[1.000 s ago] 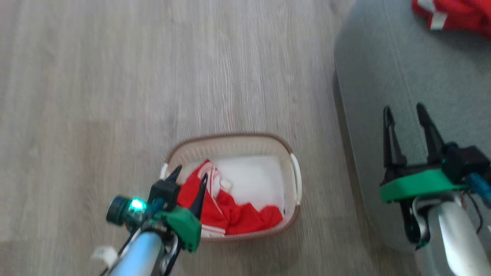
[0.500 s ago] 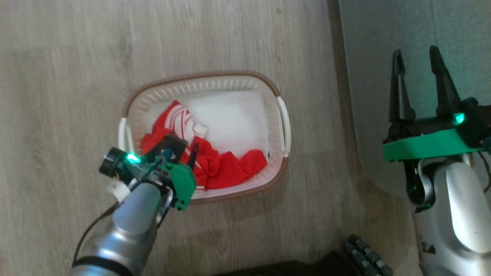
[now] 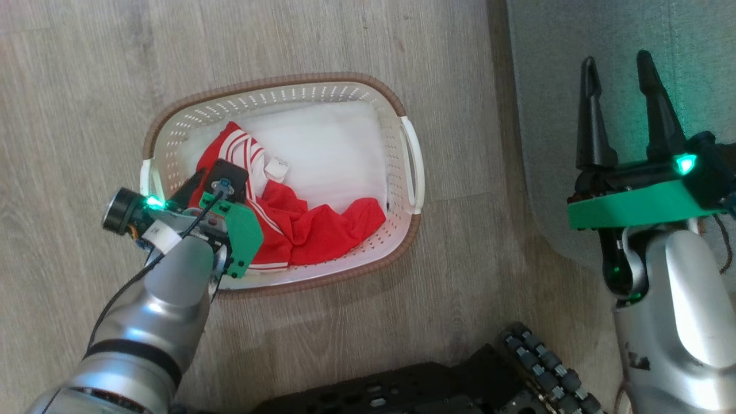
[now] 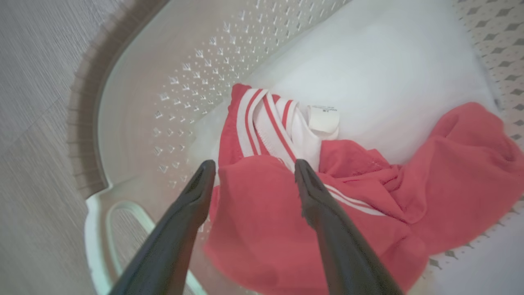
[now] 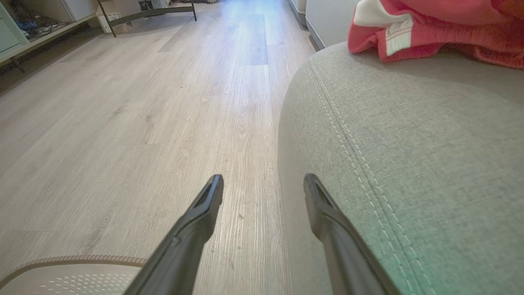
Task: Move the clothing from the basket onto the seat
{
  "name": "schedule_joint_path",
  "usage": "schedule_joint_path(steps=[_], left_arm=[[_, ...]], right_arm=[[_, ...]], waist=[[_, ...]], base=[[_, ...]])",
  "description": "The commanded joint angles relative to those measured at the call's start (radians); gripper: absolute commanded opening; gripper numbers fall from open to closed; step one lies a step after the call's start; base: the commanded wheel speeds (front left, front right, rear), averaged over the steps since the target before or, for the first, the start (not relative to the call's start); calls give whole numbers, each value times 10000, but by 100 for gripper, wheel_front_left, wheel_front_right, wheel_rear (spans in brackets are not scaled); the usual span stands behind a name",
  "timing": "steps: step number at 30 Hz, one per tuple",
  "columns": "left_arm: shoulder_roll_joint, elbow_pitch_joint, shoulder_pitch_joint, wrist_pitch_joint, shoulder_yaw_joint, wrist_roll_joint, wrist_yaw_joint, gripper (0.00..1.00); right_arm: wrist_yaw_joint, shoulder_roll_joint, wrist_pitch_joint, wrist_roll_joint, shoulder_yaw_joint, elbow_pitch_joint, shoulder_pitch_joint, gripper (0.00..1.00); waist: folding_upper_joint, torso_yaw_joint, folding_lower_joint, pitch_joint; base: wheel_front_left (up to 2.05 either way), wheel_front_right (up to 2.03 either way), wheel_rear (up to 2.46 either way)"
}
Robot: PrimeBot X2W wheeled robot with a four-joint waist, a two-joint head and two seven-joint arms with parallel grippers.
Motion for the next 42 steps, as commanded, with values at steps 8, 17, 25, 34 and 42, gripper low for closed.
schedule_joint_path(steps=[8,17,25,34,42], left_arm=[[5,397,-83,717,11,56,242,100],[-136,467,-82,693,-262,-41,-96,0],[-282,94,192,-311,-315,-405,-320,0],[-361,-1155,841,-1335,-400,-1249,-711,0],[-365,-3061,1831,-1465,-855,-2639,-873,0]], right_arm=[[-4,14,-65,168,398,-260,-78,100],[-4,15,-65,196,454,-206,-87,100],[-4,15,-65,55,343,58,28,100],[-4,15,-65,-310,158,552,608,100],[-4,15,-65,-545,137,1150,1456,100]], waist=[[0,-79,-1,228],[0,-85,-1,201],[0,114,-1,-675],[0,511,-1,-2744],[0,813,-1,-5116]], base=[[0,0,0],[0,0,0],[0,0,0],[0,0,0],[0,0,0]])
